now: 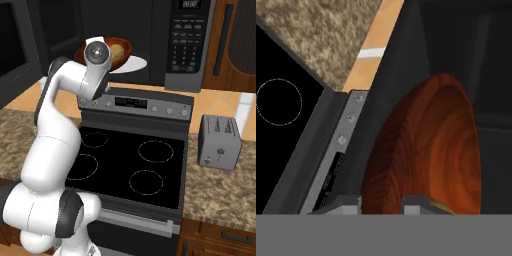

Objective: Pick the potato from the sink and place it in the bowl. Then pick the bowl and place it in the microwave. Then close the microwave door and press the start button.

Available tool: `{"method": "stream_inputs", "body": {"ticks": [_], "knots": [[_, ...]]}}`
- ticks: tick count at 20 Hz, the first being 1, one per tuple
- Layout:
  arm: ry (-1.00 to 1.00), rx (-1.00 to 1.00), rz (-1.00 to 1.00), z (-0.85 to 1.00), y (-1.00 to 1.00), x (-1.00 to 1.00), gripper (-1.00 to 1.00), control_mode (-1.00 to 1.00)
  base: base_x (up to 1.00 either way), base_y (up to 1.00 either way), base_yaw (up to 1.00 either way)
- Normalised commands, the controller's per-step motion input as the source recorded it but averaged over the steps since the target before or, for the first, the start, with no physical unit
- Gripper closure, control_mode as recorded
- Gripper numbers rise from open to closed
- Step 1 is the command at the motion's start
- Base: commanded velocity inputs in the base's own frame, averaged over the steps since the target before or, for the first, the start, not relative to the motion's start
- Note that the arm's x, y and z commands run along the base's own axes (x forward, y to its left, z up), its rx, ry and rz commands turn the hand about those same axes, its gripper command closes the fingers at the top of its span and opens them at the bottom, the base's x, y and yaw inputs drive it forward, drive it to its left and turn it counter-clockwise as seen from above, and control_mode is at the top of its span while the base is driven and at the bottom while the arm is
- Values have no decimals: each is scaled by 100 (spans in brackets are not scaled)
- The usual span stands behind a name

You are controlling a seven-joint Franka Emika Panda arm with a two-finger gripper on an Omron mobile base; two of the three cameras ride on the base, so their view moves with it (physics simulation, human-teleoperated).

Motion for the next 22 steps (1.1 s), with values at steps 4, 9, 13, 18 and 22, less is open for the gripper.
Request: {"method": "stream_inputs", "body": {"ticks": [4, 9, 13, 18, 22], "knots": [[0, 0, 3, -1, 0, 40, 100, -100, 0, 0, 0], [0, 0, 5, -2, 0, 40, 100, -100, 0, 0, 0], [0, 0, 4, -13, 5, 14, -100, -100, 0, 0, 0], [-6, 0, 3, -1, 0, -8, -100, -100, 0, 0, 0], [-21, 0, 2, 6, 0, -41, -100, -100, 0, 0, 0]]}}
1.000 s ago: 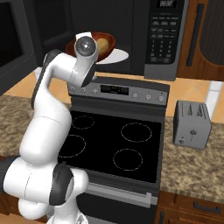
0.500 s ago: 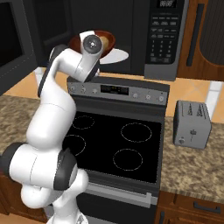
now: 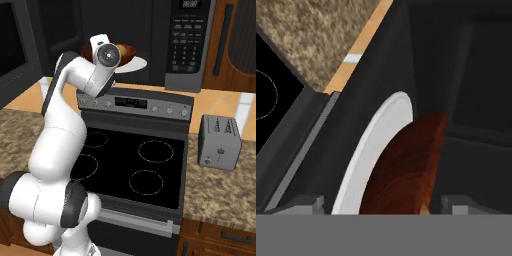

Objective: Pick the potato from the sink and place it in the bowl. Then pick the bowl and place it in the microwave. Then close the microwave door and press the start button.

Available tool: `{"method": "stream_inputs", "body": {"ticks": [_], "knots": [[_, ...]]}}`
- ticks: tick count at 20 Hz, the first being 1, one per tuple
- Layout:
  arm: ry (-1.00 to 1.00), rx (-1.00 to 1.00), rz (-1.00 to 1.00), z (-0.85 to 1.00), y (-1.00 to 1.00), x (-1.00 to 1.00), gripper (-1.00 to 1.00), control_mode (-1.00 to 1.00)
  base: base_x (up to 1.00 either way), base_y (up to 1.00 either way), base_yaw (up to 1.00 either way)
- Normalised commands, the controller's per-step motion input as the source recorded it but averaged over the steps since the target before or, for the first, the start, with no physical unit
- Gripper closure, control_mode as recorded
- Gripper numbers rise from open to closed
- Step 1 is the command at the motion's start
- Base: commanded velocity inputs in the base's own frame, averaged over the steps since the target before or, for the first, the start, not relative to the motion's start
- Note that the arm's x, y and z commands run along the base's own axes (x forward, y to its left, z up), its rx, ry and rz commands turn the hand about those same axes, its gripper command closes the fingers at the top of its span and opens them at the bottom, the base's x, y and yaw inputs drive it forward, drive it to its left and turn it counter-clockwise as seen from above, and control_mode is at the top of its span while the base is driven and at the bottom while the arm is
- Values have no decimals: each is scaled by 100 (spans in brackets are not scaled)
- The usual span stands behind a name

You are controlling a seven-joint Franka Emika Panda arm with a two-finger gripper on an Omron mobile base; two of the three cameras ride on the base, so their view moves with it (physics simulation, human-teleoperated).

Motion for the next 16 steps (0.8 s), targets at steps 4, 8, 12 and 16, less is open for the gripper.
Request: {"method": "stream_inputs", "body": {"ticks": [4, 8, 12, 16], "knots": [[-17, -1, 0, 5, 4, -73, -100, -100, 0, 0, 0], [-6, -2, 0, 0, 4, -83, -100, -100, 0, 0, 0], [0, -15, 0, -27, 3, -56, -100, -100, 0, 0, 0], [5, -36, 2, -73, 0, 0, -100, -100, 0, 0, 0]]}}
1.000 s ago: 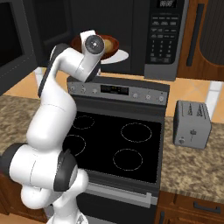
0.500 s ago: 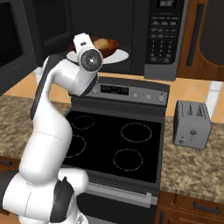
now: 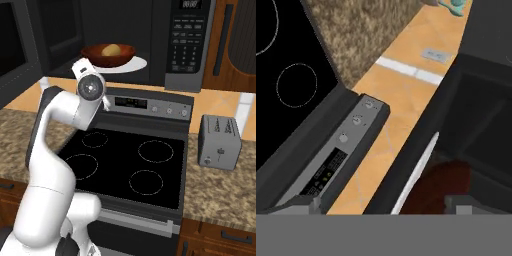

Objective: Pick the potato from the sink and place it in the bowl. Then pick the bowl and place it in the microwave. Then close the microwave door and press the start button.

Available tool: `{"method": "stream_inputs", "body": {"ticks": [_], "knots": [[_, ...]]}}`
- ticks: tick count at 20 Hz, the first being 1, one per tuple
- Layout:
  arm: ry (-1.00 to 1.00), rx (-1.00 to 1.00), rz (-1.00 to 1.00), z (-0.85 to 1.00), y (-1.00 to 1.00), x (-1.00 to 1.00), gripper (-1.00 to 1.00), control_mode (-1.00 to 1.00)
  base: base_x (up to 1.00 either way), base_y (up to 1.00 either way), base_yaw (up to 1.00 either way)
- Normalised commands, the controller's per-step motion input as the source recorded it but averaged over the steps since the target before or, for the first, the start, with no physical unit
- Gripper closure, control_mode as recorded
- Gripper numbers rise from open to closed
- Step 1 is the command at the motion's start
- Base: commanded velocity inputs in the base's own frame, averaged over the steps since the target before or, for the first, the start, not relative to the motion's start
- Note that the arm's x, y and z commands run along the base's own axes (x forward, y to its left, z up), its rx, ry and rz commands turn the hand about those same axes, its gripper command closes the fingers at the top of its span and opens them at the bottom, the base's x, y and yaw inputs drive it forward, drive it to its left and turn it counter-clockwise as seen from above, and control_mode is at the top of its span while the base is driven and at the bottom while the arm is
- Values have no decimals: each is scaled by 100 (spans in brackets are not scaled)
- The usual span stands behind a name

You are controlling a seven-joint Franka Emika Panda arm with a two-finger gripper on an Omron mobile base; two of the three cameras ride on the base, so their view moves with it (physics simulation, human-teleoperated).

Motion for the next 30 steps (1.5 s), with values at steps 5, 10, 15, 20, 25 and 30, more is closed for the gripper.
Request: {"method": "stream_inputs", "body": {"ticks": [5, 10, 15, 20, 25, 30], "knots": [[2, -39, -3, -82, 0, 0, -100, -100, 0, 0, 0], [0, -36, -22, -65, 0, 6, -100, -100, 0, 0, 0], [0, -36, -31, -25, 0, 6, -100, -100, 0, 0, 0], [0, -36, -22, -15, 5, 3, -100, -100, 0, 0, 0], [-8, -28, -3, -5, 16, -15, -100, -100, 0, 0, 0], [-17, -23, -16, -4, 58, -23, -100, -100, 0, 0, 0]]}}
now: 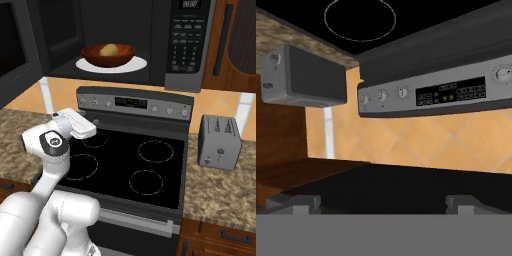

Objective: Pick the potato from the sink and place it in the bowl. Then pick the bowl and place it in the microwave. Then close the microwave door and press the start button.

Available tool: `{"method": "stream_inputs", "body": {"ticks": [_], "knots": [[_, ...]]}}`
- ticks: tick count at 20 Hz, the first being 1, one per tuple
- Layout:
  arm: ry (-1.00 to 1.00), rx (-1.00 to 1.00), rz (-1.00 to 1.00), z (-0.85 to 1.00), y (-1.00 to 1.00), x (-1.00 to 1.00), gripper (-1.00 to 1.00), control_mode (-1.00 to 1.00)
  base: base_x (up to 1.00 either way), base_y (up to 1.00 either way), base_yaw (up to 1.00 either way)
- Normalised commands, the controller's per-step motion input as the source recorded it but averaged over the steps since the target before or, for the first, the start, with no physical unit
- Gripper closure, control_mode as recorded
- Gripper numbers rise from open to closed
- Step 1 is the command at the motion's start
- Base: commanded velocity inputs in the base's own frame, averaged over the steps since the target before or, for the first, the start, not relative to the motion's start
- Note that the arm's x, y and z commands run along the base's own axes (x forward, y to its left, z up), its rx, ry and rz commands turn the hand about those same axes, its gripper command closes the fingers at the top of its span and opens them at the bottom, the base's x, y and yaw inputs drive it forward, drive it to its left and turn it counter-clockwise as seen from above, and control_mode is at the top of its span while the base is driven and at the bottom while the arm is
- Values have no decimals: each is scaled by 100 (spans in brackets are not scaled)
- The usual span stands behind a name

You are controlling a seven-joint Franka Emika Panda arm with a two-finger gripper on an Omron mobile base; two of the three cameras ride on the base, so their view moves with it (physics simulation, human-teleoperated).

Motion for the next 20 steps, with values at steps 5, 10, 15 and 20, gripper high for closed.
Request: {"method": "stream_inputs", "body": {"ticks": [5, 10, 15, 20], "knots": [[-12, -12, -21, -1, 75, -28, -100, -100, 0, 0, 0], [-8, -3, -18, 10, 93, -41, -100, -100, 0, 0, 0], [-9, -2, -10, 14, 100, -30, -100, -100, 0, 0, 0], [-18, -1, -5, 6, 100, -19, -100, -100, 0, 0, 0]]}}
